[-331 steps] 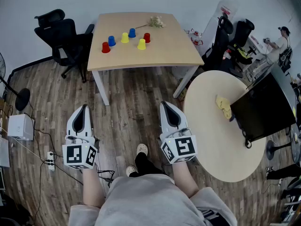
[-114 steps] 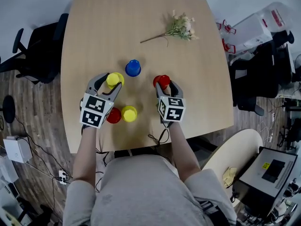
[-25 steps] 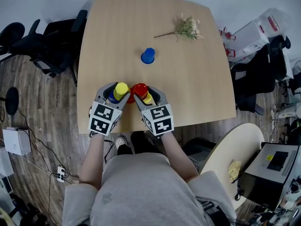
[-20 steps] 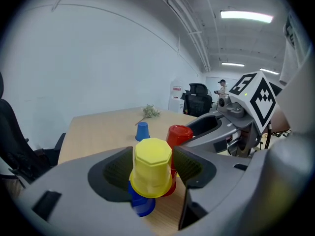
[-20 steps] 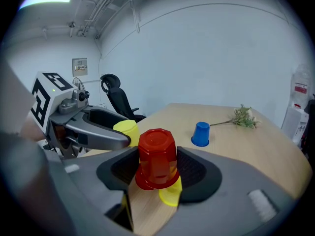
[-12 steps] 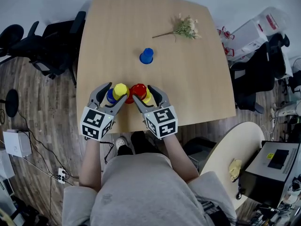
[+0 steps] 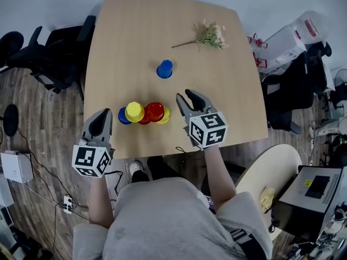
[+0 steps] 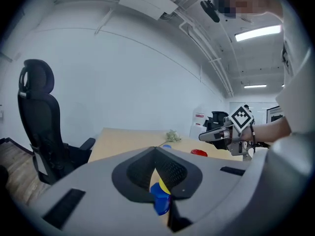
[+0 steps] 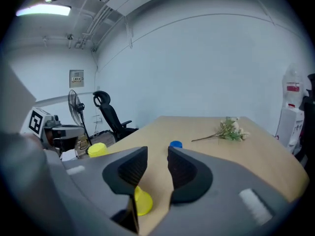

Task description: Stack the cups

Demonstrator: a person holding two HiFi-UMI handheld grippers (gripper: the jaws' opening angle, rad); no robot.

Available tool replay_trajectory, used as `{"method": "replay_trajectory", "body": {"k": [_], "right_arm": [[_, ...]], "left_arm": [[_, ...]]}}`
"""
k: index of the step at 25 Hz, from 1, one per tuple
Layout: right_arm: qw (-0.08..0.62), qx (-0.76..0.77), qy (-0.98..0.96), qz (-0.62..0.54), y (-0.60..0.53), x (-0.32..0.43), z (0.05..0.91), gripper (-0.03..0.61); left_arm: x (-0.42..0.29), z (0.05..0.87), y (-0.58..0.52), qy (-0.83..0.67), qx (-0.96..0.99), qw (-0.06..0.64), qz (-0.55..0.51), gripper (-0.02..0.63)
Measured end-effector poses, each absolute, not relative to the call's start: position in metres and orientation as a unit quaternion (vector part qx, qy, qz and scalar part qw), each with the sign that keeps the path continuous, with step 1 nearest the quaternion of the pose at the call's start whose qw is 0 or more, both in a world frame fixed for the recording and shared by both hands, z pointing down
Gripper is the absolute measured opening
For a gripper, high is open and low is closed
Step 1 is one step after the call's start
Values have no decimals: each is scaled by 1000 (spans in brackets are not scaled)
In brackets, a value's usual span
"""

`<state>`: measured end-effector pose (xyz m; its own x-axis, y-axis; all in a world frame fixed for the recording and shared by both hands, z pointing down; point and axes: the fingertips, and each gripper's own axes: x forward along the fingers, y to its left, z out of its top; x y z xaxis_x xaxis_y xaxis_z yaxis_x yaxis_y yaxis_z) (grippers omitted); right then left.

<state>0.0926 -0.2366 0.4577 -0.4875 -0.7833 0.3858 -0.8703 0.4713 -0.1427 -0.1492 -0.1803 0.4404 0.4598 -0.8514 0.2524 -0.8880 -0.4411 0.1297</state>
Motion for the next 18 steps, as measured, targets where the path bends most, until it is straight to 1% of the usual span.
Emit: {"method": "replay_trajectory", "body": {"k": [4,5,7,9,15,18], "right_arm": [[183,473,-844,173,-274,103,493,145],[193,466,-845,177,-282,103,502,165],[208,453,-847,184,-300,101,517,172],[221,440,-850,186,-316,96,530,196],[243,421,-857,171,-361,76,562,251],[252,430,-853,157,-378,70,576,265]], "left_arm": [[-161,449,-176,-538,828,136,84,8],[-163,451,-175,-545,822,139,85,8],[-169,453,-173,-560,811,144,89,8],[-177,455,-171,-575,799,148,94,8],[-198,463,-162,-617,763,164,99,8],[-206,466,-158,-631,750,169,105,8]]}}
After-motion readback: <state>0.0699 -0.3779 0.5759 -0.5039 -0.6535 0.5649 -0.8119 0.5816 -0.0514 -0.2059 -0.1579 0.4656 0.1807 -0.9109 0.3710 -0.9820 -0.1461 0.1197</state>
